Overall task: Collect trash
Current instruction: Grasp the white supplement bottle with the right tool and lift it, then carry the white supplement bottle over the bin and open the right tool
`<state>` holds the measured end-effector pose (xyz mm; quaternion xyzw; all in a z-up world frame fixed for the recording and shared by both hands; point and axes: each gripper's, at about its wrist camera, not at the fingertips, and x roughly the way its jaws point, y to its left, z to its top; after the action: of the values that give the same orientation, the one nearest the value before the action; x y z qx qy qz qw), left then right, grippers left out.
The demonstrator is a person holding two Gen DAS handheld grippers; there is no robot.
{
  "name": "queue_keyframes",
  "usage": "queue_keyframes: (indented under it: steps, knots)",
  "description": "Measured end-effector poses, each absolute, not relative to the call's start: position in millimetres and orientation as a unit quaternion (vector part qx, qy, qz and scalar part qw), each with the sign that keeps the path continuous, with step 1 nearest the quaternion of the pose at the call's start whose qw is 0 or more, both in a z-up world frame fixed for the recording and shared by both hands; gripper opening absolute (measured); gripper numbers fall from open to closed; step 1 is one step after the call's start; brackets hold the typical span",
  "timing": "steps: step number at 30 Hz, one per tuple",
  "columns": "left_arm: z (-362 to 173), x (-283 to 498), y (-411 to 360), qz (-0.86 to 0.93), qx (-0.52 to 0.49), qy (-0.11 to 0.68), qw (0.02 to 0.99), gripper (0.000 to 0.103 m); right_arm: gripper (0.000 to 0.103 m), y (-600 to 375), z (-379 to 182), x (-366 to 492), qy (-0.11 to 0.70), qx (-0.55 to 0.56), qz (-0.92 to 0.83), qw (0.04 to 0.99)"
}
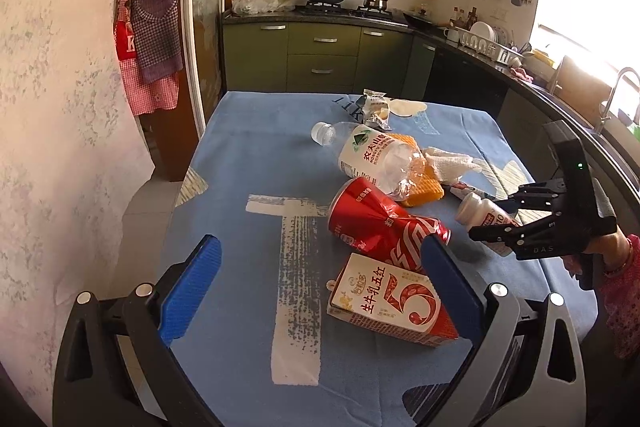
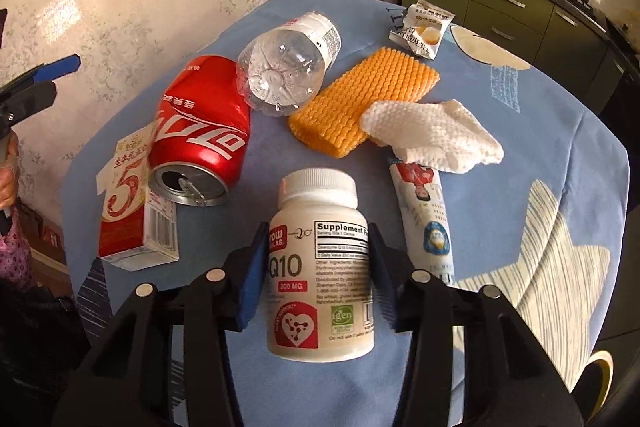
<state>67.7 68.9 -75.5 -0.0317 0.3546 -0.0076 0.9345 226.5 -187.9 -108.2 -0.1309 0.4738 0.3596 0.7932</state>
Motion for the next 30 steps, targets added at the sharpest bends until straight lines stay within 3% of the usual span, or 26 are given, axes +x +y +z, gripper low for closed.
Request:
queue_keyframes:
  steps: [14,21,29,30]
  knots:
    - [-69.8,59.6,41.6,-0.031,-0.009,0.350,0.936,0.098,0.045,-332.5,-63.0,161.5,0.429,0.024,0.215,0.877]
    - [-68.1,58.5,26.6,-0.040,0.003,0.351,0.936,0.098,0.045,-461.4,-85.9,155.0,0.443,0.094,0.012,0.891]
    - [-68.3,62.8,7.1,-0.052,0.022,0.358,0.932,0.098,0.046,-523.2,-126.3,172.1,0.465,0.114,-0.075,0.875]
    - [-68.8,63.2,5.1,-0.054,0.025,0.358,0.932,0.098,0.054,-525.9,-129.3,174.0,0.464,0.111,-0.084,0.875]
